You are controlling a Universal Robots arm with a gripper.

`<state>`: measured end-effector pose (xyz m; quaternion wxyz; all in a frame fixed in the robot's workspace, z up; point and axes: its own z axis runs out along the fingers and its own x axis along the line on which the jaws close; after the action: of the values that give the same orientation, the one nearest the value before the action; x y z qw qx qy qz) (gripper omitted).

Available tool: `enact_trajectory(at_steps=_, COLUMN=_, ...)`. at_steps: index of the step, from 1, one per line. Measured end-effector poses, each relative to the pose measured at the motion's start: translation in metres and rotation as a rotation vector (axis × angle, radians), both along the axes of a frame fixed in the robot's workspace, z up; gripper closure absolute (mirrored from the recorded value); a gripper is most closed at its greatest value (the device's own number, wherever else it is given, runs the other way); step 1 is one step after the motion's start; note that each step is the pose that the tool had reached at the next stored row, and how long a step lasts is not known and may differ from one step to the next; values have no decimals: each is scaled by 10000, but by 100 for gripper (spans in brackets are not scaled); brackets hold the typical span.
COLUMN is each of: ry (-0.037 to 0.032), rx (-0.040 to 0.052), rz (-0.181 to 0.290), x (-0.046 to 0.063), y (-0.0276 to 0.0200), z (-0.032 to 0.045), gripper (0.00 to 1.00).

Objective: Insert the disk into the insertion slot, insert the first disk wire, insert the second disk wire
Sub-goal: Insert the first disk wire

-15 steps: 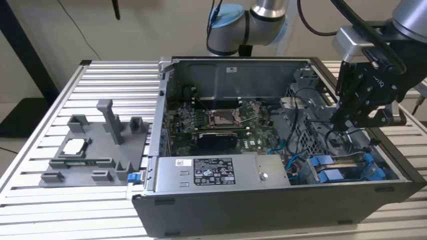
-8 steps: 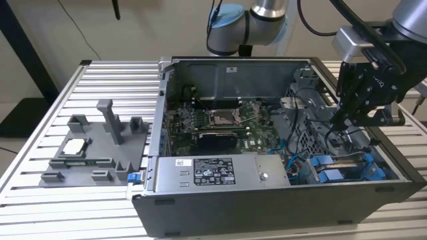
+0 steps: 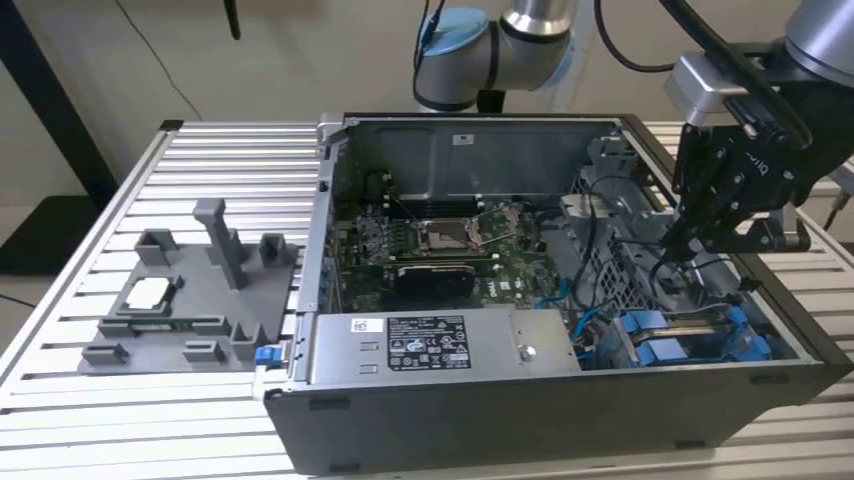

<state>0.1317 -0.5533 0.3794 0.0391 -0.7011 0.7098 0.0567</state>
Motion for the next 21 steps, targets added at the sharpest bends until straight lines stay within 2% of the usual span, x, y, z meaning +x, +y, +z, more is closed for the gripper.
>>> enact_trajectory(at_steps=5, ry=1, rx=0, rz=0, x=1, y=-41, z=-3, gripper=81)
enact_trajectory(at_steps=13, ry=0, rx=-1, rz=0, x=10, y=-191, z=-8, gripper=81)
enact_trajectory(at_steps=21, ry=1, rx=1, rz=0, x=10, y=-214, z=-8, gripper=81)
